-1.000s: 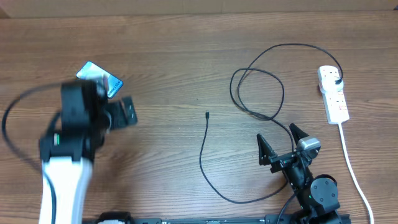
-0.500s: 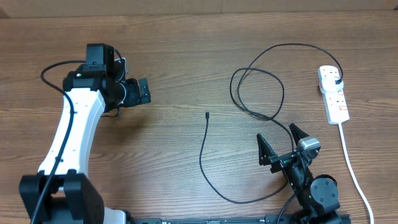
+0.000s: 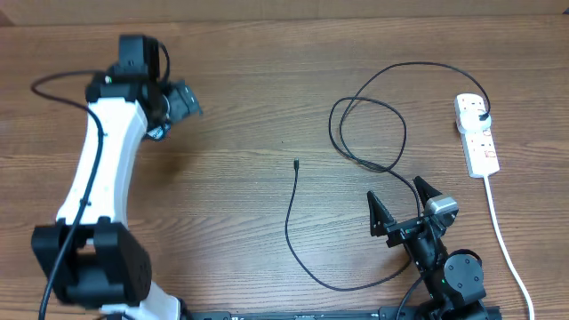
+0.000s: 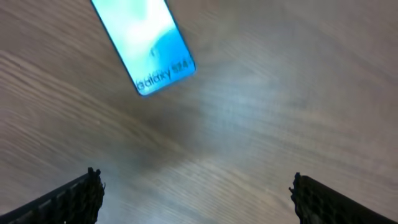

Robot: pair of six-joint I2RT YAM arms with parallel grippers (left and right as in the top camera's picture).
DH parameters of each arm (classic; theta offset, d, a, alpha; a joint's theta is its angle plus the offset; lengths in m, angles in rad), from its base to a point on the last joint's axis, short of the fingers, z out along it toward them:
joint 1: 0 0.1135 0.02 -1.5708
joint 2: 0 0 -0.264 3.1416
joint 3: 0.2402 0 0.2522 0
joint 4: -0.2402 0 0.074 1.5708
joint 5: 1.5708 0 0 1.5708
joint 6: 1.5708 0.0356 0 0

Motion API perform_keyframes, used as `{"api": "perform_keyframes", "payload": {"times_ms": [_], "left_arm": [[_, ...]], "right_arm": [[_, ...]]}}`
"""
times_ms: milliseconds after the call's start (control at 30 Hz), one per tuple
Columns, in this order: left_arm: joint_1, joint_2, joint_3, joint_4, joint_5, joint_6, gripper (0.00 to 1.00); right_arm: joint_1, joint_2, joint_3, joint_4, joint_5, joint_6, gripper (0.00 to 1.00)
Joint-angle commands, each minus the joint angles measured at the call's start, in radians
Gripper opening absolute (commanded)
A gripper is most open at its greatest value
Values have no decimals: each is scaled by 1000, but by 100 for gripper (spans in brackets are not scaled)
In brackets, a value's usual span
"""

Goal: Plug charger to phone and switch on socket
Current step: 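Move the left gripper forward over the blue smartphone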

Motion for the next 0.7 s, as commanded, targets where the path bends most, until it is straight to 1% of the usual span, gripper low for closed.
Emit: {"api": "perform_keyframes", "payload": {"times_ms": [0, 133, 267, 400, 600, 667], "left_arm": [[32, 103, 148, -36, -54, -51, 100], [74, 206, 236, -48, -34, -102, 100], [119, 301, 278, -10, 14, -103, 100], [147, 396, 336, -4, 60, -103, 100], [149, 536, 466, -26, 47, -96, 100], [149, 571, 505, -40, 33, -120, 100]], "right_arm": [[-3, -11, -11, 3, 2, -4, 100], [-3, -11, -11, 3, 2, -4, 100], [-3, -11, -11, 3, 2, -4, 100], [-3, -11, -11, 3, 2, -4, 100], [-3, -11, -11, 3, 2, -5, 100], [-3, -11, -11, 3, 2, -4, 100]]}}
